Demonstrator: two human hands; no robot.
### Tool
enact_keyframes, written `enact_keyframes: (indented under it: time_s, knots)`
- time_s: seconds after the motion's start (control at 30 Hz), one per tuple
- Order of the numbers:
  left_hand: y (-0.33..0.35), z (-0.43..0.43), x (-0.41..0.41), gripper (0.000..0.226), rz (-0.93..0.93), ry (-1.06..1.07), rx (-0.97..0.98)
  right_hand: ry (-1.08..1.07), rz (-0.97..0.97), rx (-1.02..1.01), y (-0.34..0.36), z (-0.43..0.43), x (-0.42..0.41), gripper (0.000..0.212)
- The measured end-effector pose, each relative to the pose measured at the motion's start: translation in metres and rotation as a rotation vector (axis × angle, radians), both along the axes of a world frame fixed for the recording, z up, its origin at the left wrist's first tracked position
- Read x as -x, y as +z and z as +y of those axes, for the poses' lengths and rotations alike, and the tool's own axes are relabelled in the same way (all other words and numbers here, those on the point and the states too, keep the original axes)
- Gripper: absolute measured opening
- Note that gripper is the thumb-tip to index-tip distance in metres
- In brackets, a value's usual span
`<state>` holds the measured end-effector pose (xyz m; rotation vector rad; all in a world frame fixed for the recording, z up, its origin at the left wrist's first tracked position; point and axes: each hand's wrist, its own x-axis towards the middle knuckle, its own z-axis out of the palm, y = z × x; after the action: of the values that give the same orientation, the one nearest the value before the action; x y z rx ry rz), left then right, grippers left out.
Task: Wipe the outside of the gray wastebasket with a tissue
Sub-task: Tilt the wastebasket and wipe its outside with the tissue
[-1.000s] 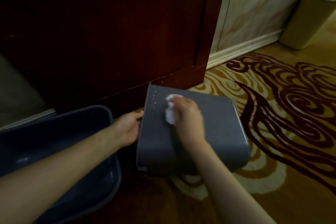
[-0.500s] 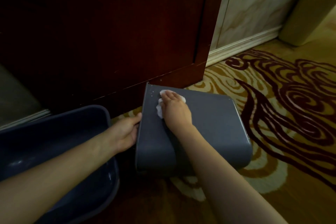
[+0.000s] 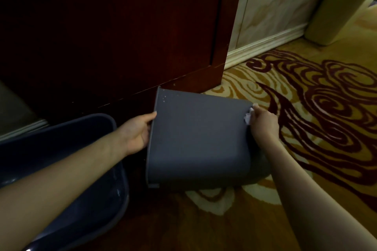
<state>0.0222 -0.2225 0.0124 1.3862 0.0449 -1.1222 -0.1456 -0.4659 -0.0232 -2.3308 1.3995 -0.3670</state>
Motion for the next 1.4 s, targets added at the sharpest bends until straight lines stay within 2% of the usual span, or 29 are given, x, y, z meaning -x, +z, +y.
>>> enact_keyframes:
  time_s: [0.1,0.2,0.33,0.47,0.63,0.77,0.93,1.13,1.23,1.4]
  knots:
    - [0.002,-0.012,-0.001,0.025,-0.021,0.016,-0.065,-0.058,-0.172,0.074,0.004,0.015,0.019,0.031]
    - [0.002,-0.018,-0.006,0.025,-0.039,0.015,-0.086,0.074,-0.325,0.158,0.012,0.069,0.014,0.033]
    - [0.001,-0.026,-0.015,0.023,-0.094,0.055,-0.135,0.473,-0.163,0.283,-0.002,0.137,-0.009,0.04]
    - [-0.005,-0.027,-0.018,0.023,-0.111,0.065,-0.163,0.272,-0.231,0.242,-0.011,0.137,0.014,0.037]
    - [-0.006,-0.029,-0.024,0.025,-0.138,0.026,-0.187,0.0,-0.256,0.201,-0.023,0.097,0.06,0.036]
    - [-0.001,-0.032,-0.027,0.024,-0.181,-0.011,-0.2,-0.187,-0.335,0.026,-0.024,0.064,0.065,0.034]
    - [0.005,-0.044,-0.033,0.023,-0.192,0.035,-0.201,-0.205,-0.409,-0.011,-0.03,0.068,0.071,0.033]
    - [-0.001,-0.055,-0.018,0.037,-0.317,0.219,-0.248,-0.299,-0.435,0.003,-0.034,0.088,0.087,0.035]
    - [0.006,-0.049,-0.005,0.031,-0.435,0.213,-0.123,-0.3,-0.513,0.101,-0.014,0.089,0.083,0.033]
    - [0.029,-0.043,0.021,0.025,-0.559,0.137,0.115,-0.039,-0.69,0.171,0.033,0.103,0.036,0.035]
